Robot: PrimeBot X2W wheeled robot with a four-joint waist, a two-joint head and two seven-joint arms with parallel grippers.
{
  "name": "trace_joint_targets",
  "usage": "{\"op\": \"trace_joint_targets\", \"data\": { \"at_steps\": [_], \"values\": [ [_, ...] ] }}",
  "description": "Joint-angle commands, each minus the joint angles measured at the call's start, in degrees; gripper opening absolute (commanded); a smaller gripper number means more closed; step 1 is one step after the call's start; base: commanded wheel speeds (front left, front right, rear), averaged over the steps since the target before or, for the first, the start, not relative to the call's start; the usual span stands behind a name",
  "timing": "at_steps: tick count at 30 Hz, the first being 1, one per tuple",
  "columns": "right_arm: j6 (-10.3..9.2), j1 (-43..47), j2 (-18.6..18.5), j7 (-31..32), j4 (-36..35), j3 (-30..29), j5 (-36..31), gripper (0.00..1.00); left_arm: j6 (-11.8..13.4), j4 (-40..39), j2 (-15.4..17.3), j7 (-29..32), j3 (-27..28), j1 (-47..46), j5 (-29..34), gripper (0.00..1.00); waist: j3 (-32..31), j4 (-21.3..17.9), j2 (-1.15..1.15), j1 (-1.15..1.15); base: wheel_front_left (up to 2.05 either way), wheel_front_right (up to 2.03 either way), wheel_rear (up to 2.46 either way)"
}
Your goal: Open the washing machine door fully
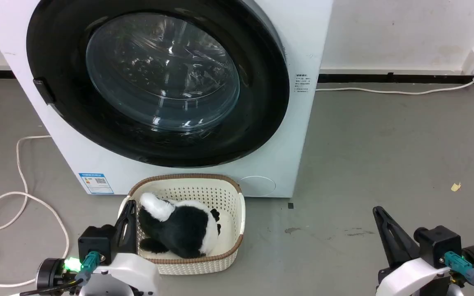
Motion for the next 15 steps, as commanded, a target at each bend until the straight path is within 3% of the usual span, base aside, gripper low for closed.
{"op": "trace_joint_targets", "data": {
  "at_steps": [1, 15],
  "values": [
    [-0.09, -0.7, 0.3, 0.0, 0.1, -0.1, -0.4, 0.00, 0.2, -0.2, 0.0, 0.0, -0.1, 0.9, 0.5, 0.00, 0.0, 0.0, 0.00, 0.00, 0.00, 0.00, 0.00],
    [-0.09, -0.7, 0.3, 0.0, 0.1, -0.1, -0.4, 0.00, 0.2, -0.2, 0.0, 0.0, -0.1, 0.9, 0.5, 0.00, 0.0, 0.0, 0.00, 0.00, 0.00, 0.00, 0.00]
  ]
}}
